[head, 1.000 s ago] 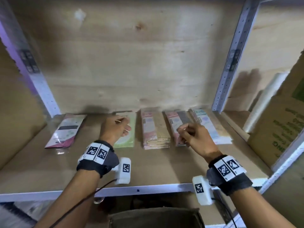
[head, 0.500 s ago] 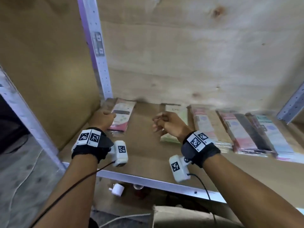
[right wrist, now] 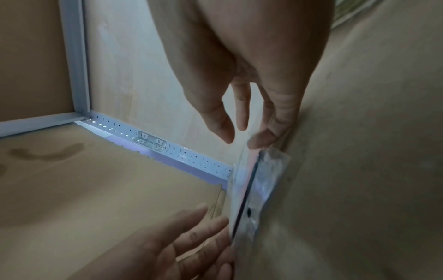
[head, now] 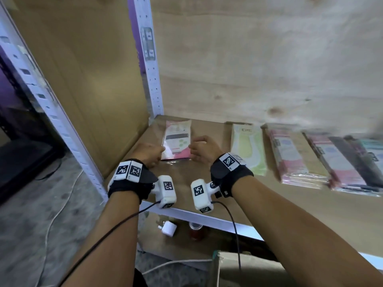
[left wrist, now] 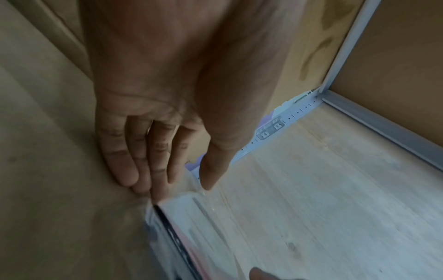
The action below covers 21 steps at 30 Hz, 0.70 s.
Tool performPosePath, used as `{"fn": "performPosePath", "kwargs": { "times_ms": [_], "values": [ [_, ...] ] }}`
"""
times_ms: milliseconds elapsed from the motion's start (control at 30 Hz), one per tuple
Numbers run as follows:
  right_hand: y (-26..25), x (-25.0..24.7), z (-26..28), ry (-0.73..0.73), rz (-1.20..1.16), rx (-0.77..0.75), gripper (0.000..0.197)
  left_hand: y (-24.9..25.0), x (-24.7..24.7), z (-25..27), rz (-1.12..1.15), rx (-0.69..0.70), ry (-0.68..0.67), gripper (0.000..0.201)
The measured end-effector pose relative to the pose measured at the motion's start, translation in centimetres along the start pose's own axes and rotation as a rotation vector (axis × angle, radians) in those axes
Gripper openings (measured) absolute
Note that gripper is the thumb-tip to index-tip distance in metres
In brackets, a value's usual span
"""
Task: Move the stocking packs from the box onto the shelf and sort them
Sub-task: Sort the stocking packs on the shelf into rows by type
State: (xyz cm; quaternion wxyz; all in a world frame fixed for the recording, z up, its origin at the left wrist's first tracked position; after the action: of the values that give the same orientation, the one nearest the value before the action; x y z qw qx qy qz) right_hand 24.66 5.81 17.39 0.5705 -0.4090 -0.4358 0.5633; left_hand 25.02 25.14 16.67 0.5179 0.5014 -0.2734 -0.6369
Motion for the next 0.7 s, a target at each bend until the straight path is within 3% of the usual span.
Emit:
{"fn": "performPosePath", "kwargs": {
  "times_ms": [100, 267, 333, 467, 600, 700],
  "values": [
    [-0.3, -0.9, 0.8, 0.028, 0.059, -0.029, 0.023, 0.3, 0.0, 1.7, 0.068, -0.049, -0.042, 0.026],
    [-1.9, -2.7, 2.7, -0.029, 0.005, -0.036, 0.024, 0.5, -0.4, 3.9, 0.269, 0.04, -0.081, 0.011],
    [-2.9, -3.5, 3.7, -0.055, -0.024, -0.06, 0.023, 0.8, -0.2, 4.7, 0.324, 0.116, -0.11, 0.027],
    [-5.3, -4.9, 5.8, -0.085, -0.123, -0.121, 0.024, 3.1, 0.2, 6.1, -0.047, 0.491, -0.093, 0.064],
    [-7.2, -6.9, 8.0, -0.131, -0.179, -0.148, 0.021, 6.2, 2.0, 7.8, -0.349, 0.812, 0.085, 0.044],
    [-8.3, -9.1, 9.6, -0.151, -0.189, -0.164, 0.026, 7.7, 3.6, 9.2, -0.402, 0.873, 0.255, 0.027]
  ]
}}
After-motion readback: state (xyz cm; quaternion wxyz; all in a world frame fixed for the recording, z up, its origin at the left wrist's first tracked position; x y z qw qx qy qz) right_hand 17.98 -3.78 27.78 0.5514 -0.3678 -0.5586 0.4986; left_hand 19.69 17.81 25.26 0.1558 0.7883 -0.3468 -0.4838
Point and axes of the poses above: each hand's wrist, its own z-axis away from the middle knuckle, its own x-axis out of the palm, y = z × x, the point moved 2 cm from there along -z, towards the middle knuckle, and after that the axes turned 3 degrees about x, right-handed, at the moved point
